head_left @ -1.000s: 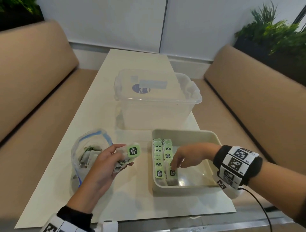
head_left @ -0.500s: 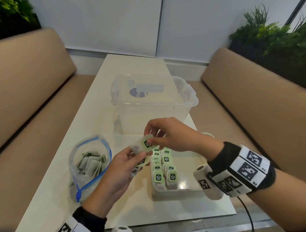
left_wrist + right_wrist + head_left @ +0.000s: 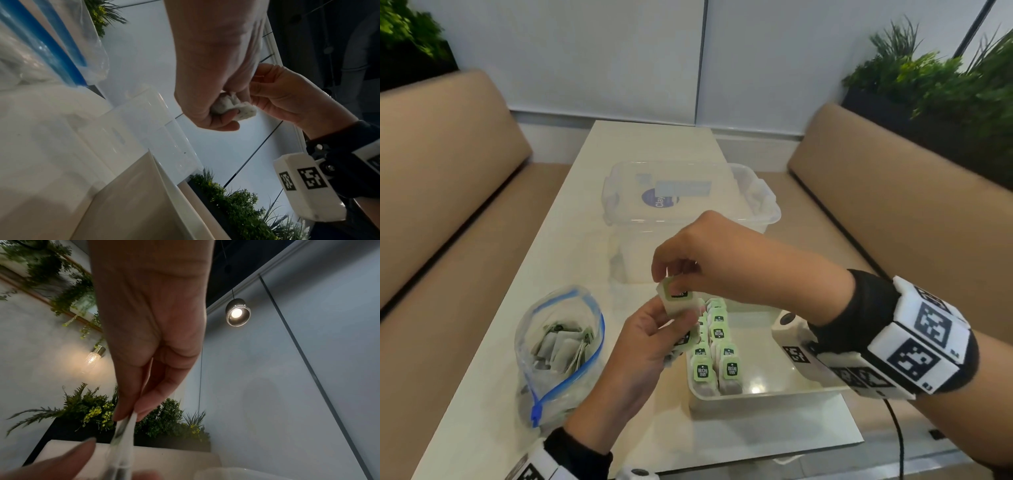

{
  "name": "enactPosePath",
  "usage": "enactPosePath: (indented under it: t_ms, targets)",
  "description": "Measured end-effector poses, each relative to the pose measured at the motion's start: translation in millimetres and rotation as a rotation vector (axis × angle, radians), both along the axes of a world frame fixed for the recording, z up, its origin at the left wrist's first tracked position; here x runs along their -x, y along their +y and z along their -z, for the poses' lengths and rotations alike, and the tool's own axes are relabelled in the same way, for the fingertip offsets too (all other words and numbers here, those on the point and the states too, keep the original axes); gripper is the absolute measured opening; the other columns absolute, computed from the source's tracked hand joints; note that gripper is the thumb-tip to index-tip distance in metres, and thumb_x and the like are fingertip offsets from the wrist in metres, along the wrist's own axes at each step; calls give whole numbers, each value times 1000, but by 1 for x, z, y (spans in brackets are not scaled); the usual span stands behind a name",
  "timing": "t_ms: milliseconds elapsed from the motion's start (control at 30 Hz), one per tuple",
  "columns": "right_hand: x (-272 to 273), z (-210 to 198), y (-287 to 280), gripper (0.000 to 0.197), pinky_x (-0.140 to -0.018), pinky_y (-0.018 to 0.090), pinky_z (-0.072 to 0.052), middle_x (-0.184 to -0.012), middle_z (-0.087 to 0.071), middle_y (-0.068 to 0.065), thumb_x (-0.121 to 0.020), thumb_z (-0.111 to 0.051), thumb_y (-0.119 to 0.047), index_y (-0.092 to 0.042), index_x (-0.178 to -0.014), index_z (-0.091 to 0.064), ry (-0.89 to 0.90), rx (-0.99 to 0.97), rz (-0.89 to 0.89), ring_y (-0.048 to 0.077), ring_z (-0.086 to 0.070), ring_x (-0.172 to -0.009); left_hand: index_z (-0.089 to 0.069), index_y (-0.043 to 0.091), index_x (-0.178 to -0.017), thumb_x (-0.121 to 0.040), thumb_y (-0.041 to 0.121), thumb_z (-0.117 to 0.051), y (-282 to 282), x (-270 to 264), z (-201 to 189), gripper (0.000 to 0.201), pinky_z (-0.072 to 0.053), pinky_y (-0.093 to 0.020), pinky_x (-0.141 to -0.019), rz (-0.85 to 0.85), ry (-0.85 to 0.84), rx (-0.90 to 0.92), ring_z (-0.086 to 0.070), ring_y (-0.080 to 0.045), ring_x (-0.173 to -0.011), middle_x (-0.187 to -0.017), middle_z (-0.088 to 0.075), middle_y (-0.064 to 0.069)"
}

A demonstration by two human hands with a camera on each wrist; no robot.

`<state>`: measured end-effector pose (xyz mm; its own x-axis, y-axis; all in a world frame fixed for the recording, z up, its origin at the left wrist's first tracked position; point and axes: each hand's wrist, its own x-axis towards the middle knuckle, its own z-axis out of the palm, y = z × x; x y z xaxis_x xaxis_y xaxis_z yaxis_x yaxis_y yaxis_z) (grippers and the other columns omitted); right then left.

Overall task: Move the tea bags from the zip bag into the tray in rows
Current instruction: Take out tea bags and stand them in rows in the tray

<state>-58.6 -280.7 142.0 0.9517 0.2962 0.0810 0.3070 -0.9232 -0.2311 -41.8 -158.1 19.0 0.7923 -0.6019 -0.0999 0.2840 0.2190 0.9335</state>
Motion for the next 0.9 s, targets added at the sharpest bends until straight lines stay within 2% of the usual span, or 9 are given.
enactPosePath:
  t_ms: [100,167,300,400,500,600,700,800,900]
  targets:
    - [-2,-3,-1,15,-58,2,-35,-72,-56,-12,-85,-64,-14,-18,-98,-71,2,-14,12,-5,-48,-59,-77,33,-81,-56,31,-87,0,0,-2,27,-34,-37,-76,-8,8,-27,-57,-16,-73,-83,-74,4]
    - [-2,-4,-4,16,-61,4,-37,-74,-56,-13,-87,-63,-15,-19,-100,-71,10,-14,15,-2,-50,-63,-78,32,-81,-60,27,-84,0,-1,1,23,-38,-34,-74,-26,3,-47,-60,-10,-68,-83,-75,4]
    - [2,-3,-9,15,-65,12,-43,-77,-56,-15,-87,-60,-11,-22,-96,-67,20,-20,-10,-1,-52,-67,-74,20,-90,-71,20,-69,2,-1,1,20,-39,-14,-50,-23,-4,-81,-61,-3,-58,-79,-74,6]
    - [6,3,-21,17,-68,17,-45,-79,-59,-14,-86,-60,-7,-21,-84,-68,47,5,-40,-1,-52,-68,-67,23,-106,-76,23,-69,11,-8,10,29,-42,-20,-61,-22,-15,-147,-63,-5,-69,-93,-73,4]
    - [11,29,-41,27,-77,26,-49,-89,-66,-7,-84,-54,-4,-24,-84,-73,239,114,16,8,-58,-75,-67,19,-103,-88,14,-61,23,-23,25,17,-40,-26,-66,-141,94,-197,-59,-15,-77,-92,-67,1]
    - [17,64,-55,34,-83,36,-52,-100,-68,-4,-88,-47,-7,-28,-97,-73,519,297,24,19,-63,-87,-64,12,-98,-90,-5,-40,34,-34,32,31,-37,-24,-58,-201,189,-152,-57,-18,-73,-90,-63,-3]
    - [18,89,-60,40,-91,37,-49,-111,-67,-3,-92,-41,-8,-30,-107,-70,746,372,-7,22,-61,-99,-61,9,-94,-81,-17,-26,39,-39,37,45,-33,-29,-60,-255,207,-137,-46,-18,-66,-94,-56,-10]
    - [15,105,-61,42,-98,35,-45,-119,-65,0,-90,-40,0,-21,-111,-70,881,283,-35,22,-58,-107,-59,11,-92,-76,-21,-24,40,-40,38,50,-28,-29,-58,-269,202,-152,-45,-18,-66,-91,-54,-8]
    - [10,114,-61,42,-92,26,-43,-121,-63,2,-90,-40,3,-17,-112,-70,944,255,-16,20,-57,-110,-59,12,-92,-76,-21,-25,41,-40,41,50,-29,-29,-58,-269,194,-165,-49,-19,-74,-92,-53,-7]
